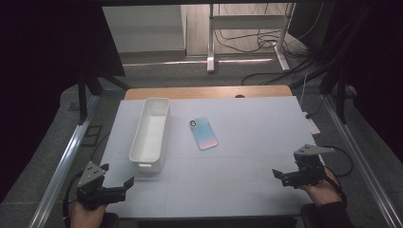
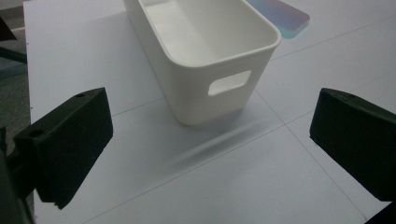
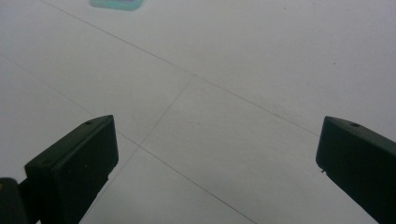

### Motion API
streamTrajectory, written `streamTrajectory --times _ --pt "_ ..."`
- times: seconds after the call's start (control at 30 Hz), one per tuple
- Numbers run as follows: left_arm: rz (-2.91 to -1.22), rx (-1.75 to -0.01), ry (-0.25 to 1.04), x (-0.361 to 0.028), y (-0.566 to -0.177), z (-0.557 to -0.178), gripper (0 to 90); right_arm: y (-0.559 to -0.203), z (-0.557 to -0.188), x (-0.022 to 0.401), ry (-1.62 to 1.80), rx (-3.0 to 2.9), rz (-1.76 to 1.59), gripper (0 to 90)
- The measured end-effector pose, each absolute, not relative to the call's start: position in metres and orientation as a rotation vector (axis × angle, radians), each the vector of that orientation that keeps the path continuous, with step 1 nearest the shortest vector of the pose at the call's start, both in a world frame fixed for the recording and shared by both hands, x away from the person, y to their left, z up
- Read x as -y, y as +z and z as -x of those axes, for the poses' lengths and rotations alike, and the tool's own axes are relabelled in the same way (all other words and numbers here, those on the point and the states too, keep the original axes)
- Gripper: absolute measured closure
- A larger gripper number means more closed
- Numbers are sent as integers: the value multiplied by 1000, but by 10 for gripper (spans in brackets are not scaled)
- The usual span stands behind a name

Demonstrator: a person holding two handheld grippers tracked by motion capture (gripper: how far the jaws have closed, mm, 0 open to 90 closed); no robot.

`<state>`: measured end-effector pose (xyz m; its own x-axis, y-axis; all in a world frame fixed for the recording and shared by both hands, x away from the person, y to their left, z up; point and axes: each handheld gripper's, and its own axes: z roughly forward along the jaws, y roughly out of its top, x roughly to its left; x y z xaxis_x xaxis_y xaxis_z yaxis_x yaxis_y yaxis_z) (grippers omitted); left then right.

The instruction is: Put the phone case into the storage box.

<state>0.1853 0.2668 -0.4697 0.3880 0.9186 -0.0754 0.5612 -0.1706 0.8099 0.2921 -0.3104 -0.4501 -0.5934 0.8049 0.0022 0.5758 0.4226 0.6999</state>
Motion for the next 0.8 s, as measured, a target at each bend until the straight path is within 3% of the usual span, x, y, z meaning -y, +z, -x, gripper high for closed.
streamTrajectory --times 0.8 --pt "-1864 -1268 563 -266 -470 -186 1 -441 -316 296 930 -2400 -1154 0"
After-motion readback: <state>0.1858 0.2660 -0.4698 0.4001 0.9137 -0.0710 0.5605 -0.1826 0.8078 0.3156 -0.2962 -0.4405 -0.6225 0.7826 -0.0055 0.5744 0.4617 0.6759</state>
